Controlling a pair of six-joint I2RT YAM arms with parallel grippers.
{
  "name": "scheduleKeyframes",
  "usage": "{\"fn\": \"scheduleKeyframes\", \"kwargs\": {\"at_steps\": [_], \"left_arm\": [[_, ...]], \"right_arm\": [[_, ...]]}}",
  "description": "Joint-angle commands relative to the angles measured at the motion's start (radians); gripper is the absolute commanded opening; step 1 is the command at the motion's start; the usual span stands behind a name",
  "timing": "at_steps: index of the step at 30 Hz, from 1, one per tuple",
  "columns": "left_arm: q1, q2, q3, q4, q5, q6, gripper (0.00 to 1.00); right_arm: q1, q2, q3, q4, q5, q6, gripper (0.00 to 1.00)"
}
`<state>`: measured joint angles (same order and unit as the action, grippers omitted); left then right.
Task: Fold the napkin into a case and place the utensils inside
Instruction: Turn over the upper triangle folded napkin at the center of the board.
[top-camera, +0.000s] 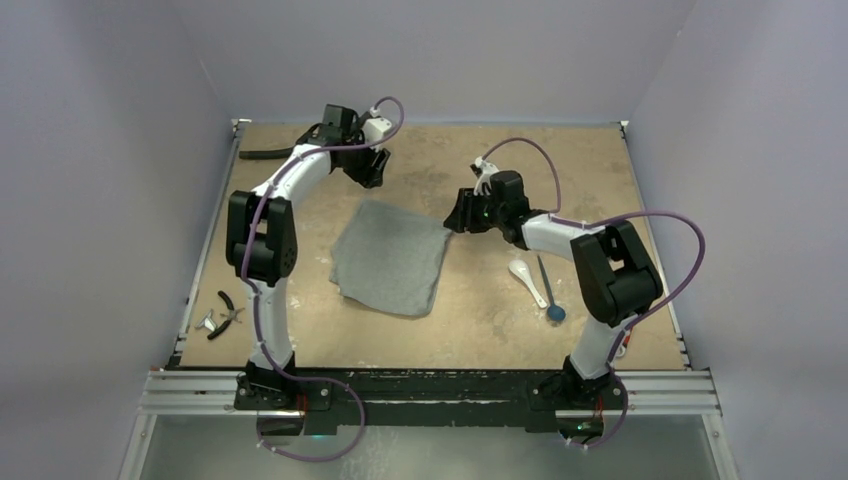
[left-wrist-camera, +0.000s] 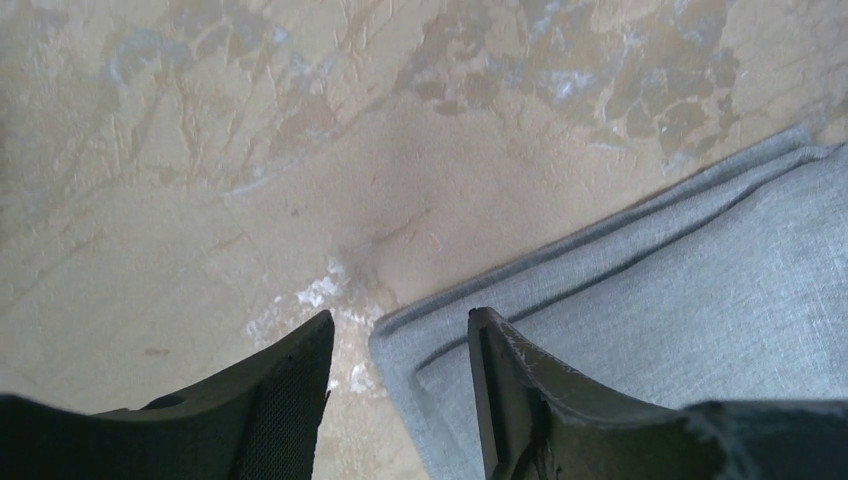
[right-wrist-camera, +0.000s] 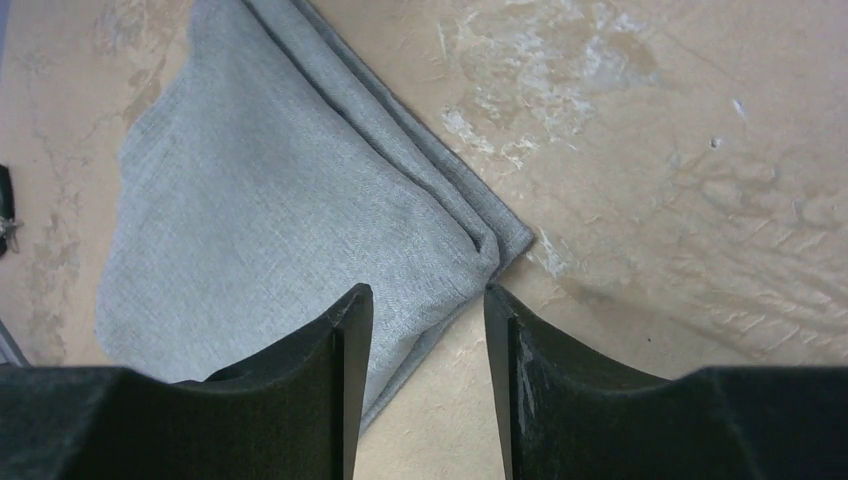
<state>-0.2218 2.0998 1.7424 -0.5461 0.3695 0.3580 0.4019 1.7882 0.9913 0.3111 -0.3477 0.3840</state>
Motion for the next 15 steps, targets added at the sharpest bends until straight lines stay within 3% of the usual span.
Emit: {"fn": "scheduleKeyframes", "kwargs": {"at_steps": [1, 10, 15], "left_arm": [[-0.025, 0.064, 0.076, 0.009, 0.055, -0.036, 0.51], [-0.063, 0.087, 0.062, 0.017, 0.142, -0.011, 0.49], [-0.095, 0.099, 0.057, 0.066, 0.143, -0.031, 0.48]], "right_arm": [[0.009, -0.004, -0.009, 0.040, 0.004, 0.069, 0.46], [0.011, 0.081, 0.054, 0.022, 0.011, 0.073, 0.33], [0.015, 0.043, 0.042, 0.005, 0.067, 0.058, 0.42]]}}
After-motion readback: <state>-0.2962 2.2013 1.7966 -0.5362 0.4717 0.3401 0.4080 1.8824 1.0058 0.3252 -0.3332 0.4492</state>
